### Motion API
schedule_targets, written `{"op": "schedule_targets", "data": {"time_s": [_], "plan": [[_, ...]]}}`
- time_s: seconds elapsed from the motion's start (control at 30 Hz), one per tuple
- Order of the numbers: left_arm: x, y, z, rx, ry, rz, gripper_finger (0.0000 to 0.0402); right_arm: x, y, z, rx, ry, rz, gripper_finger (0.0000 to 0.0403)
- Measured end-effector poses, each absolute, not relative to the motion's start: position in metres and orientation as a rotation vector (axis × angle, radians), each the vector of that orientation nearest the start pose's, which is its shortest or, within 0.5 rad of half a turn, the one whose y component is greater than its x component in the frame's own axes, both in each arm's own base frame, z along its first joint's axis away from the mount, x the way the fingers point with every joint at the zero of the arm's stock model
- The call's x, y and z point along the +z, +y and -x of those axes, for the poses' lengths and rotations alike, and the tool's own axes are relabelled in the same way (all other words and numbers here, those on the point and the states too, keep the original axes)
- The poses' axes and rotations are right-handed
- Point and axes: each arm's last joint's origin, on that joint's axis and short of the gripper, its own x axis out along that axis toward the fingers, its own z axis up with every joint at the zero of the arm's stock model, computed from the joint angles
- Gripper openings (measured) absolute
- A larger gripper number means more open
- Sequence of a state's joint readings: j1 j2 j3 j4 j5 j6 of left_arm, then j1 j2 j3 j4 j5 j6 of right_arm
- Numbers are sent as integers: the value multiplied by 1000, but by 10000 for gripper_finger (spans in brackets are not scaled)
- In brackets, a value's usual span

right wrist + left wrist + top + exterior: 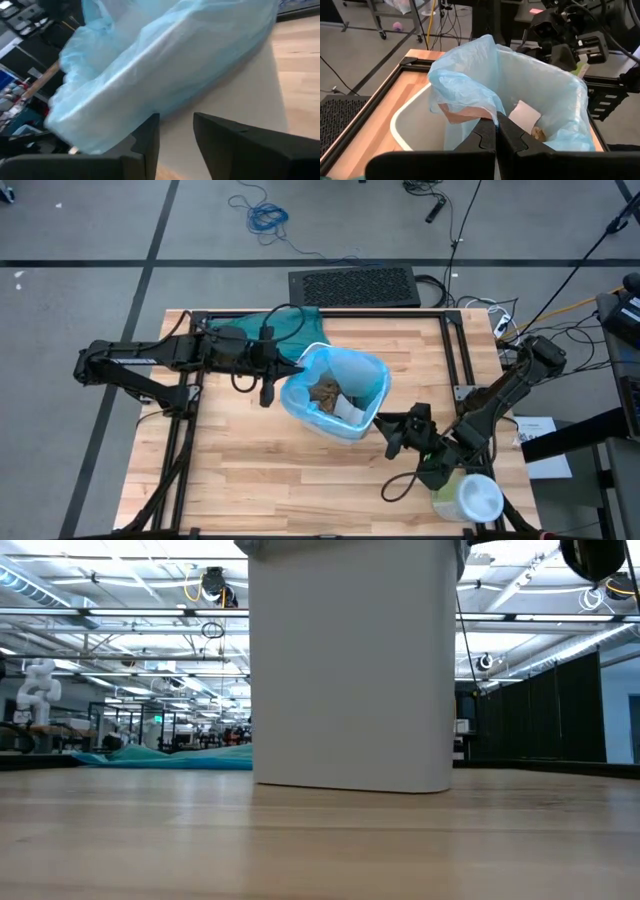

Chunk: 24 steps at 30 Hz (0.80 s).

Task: Place trash/remove bag and relplace
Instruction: Remove the blue trash bag from the bin

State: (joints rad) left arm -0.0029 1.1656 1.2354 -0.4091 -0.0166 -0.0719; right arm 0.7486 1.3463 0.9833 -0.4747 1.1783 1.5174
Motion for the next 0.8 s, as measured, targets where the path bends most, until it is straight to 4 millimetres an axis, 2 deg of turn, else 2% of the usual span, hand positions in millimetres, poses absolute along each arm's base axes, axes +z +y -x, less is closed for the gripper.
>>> {"op": "schedule_targets", "data": {"time_s": [0.2,0.47,0.6,0.7,0.8], "plan": [[391,0,-247,25,339,68,0,271,158,-214,-636,68,-792,125],[391,-4,-247,12,340,66,0,275,161,-215,-598,77,-864,195],[391,-3,-247,13,340,66,0,274,158,-217,-608,79,-874,218],[391,-3,-247,13,340,66,0,272,155,-222,-630,81,-844,218],[391,-4,-247,12,340,66,0,266,153,-228,-655,90,-795,190]]}}
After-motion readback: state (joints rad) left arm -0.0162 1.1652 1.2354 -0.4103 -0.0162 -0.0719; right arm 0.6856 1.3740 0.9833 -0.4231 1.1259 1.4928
